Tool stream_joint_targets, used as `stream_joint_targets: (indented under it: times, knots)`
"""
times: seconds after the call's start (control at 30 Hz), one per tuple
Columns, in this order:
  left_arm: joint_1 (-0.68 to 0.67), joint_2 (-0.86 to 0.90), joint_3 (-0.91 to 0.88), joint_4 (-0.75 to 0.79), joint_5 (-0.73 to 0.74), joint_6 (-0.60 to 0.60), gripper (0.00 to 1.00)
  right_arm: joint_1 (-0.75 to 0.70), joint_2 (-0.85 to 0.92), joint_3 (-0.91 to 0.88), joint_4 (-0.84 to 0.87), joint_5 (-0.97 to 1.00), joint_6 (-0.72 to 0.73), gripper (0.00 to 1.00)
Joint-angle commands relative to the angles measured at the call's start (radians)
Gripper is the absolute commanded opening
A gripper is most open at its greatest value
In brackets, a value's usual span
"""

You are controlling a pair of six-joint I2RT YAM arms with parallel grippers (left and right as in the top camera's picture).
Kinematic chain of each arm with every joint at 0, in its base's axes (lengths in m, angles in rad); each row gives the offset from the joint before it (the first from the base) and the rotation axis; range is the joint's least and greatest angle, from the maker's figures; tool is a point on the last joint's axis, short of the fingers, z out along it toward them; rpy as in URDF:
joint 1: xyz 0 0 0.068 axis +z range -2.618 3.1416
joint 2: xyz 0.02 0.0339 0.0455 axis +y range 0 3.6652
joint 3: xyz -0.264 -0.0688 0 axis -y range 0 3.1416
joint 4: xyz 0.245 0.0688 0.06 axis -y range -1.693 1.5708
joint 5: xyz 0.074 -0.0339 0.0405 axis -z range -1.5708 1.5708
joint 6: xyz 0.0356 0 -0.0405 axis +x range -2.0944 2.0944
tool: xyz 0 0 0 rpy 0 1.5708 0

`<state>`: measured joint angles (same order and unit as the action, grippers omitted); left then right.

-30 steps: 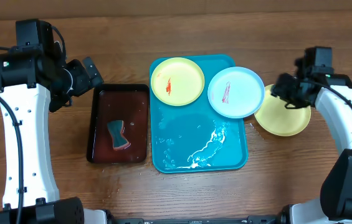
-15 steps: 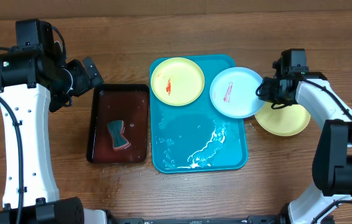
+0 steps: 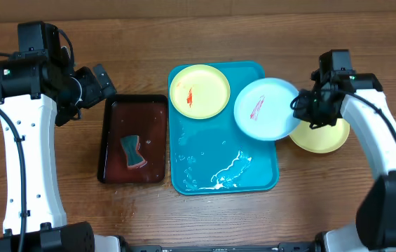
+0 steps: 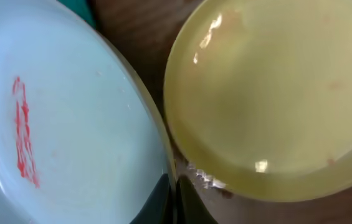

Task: Clean dirty plates on tray and stack at the side
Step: 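Grip the white plate rim with the right gripper and pull it toward tray center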

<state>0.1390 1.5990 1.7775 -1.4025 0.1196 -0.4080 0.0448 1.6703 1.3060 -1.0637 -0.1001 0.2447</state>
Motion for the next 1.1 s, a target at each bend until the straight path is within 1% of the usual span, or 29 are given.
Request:
stream_joint_targets:
  times: [0.0, 0.13, 0.27, 0.4, 0.47, 0.53, 0.57, 0.63, 0.73, 0.8, 0.87, 0.93, 1.0, 1.07]
  knots:
    - [-0.001, -0.016, 0.023, 0.001, 0.004, 0.012, 1.00, 0.085, -0.025, 0.013, -0.058, -0.010, 0.018, 0.04]
    - [-0.001, -0.016, 0.023, 0.001, 0.004, 0.012, 1.00, 0.185, -0.024, -0.072, -0.024, -0.009, 0.032, 0.04]
    - [-0.001, -0.016, 0.023, 0.001, 0.004, 0.012, 1.00, 0.281, -0.024, -0.196, 0.122, -0.013, 0.114, 0.04]
    - [-0.001, -0.016, 0.023, 0.012, 0.005, 0.000, 1.00, 0.351, -0.024, -0.275, 0.237, -0.068, 0.134, 0.04]
    - [-0.002, -0.016, 0.023, 0.029, 0.005, -0.023, 1.00, 0.368, -0.024, -0.281, 0.255, -0.077, 0.146, 0.07]
    - [-0.002, -0.016, 0.023, 0.039, 0.006, -0.042, 1.00, 0.377, -0.024, -0.281, 0.262, -0.073, 0.145, 0.15]
    - [-0.002, -0.016, 0.023, 0.040, 0.021, -0.069, 1.00, 0.377, -0.024, -0.278, 0.262, -0.072, 0.145, 0.16]
    - [-0.002, -0.016, 0.023, 0.037, 0.064, -0.079, 1.00, 0.369, -0.027, -0.270, 0.264, -0.058, 0.145, 0.20]
    - [-0.002, -0.016, 0.023, 0.044, 0.128, -0.073, 1.00, 0.356, -0.048, -0.240, 0.254, -0.045, 0.145, 0.20]
    - [-0.005, -0.016, 0.022, 0.024, 0.152, -0.023, 1.00, 0.353, -0.077, -0.219, 0.247, -0.034, 0.141, 0.21]
    - [-0.023, -0.011, 0.009, 0.005, 0.140, 0.022, 1.00, 0.353, -0.111, -0.206, 0.244, -0.024, 0.120, 0.21]
    - [-0.056, -0.006, -0.020, -0.016, 0.095, 0.050, 0.93, 0.353, -0.149, -0.203, 0.245, -0.020, 0.104, 0.22]
    - [-0.102, -0.002, -0.084, -0.019, -0.018, 0.048, 0.91, 0.353, -0.182, -0.203, 0.243, -0.020, 0.103, 0.22]
    - [-0.139, 0.000, -0.161, 0.008, -0.117, 0.033, 0.87, 0.353, -0.201, -0.203, 0.238, -0.021, 0.103, 0.22]
